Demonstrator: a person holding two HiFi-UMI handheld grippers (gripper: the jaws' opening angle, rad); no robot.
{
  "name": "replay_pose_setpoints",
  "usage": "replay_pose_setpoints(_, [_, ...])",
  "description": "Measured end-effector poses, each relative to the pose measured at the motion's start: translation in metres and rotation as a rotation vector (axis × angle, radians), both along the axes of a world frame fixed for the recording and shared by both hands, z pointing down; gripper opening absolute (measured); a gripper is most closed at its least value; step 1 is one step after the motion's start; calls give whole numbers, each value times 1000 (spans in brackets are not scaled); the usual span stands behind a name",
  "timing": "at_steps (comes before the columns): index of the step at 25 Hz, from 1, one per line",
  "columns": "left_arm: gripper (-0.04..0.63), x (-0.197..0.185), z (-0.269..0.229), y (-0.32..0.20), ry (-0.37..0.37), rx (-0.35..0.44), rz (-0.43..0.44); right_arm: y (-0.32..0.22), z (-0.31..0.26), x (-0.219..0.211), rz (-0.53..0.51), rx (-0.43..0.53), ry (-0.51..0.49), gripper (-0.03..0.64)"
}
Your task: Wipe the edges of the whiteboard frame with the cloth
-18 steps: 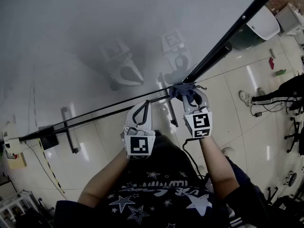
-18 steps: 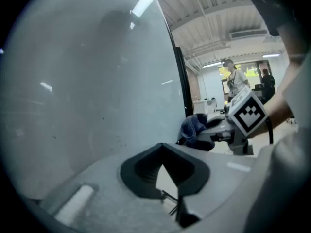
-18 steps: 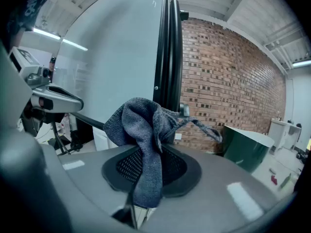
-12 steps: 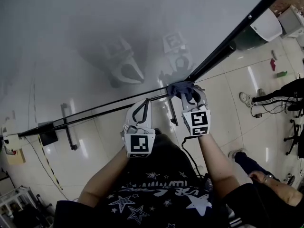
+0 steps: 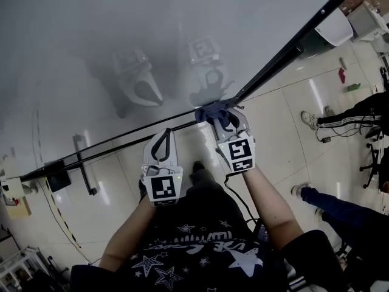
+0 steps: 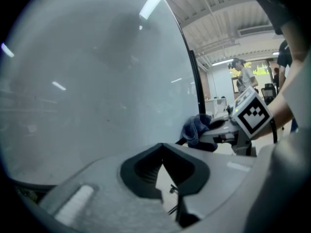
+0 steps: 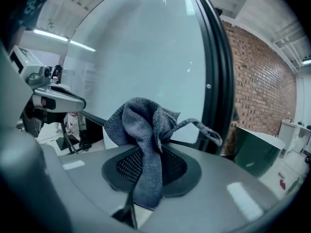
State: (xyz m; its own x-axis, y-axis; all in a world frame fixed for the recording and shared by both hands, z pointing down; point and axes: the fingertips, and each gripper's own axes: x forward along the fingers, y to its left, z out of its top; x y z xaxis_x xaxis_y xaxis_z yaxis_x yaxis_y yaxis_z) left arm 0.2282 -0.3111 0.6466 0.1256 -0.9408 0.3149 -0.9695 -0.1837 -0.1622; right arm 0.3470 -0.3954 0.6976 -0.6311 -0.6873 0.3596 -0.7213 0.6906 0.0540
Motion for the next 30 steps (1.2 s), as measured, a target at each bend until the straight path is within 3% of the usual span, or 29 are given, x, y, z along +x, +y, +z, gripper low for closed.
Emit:
replay_pose_setpoints(6, [5,-79,-5,37,31,25,-30,39,-7,-78,-34,8,24,77])
replay_pose_setpoints(21, [5,-245,3,123,28,12,-99,121,-11,-229,-52,14,19,77])
replay_pose_setpoints(27, [5,-327,11,156,35,6,-127,152,-11,-303,-62,17,30,77])
replay_pose_setpoints(30, [5,-339,7,161,28,7,-134,158,-19,-313,-65,21,23,77])
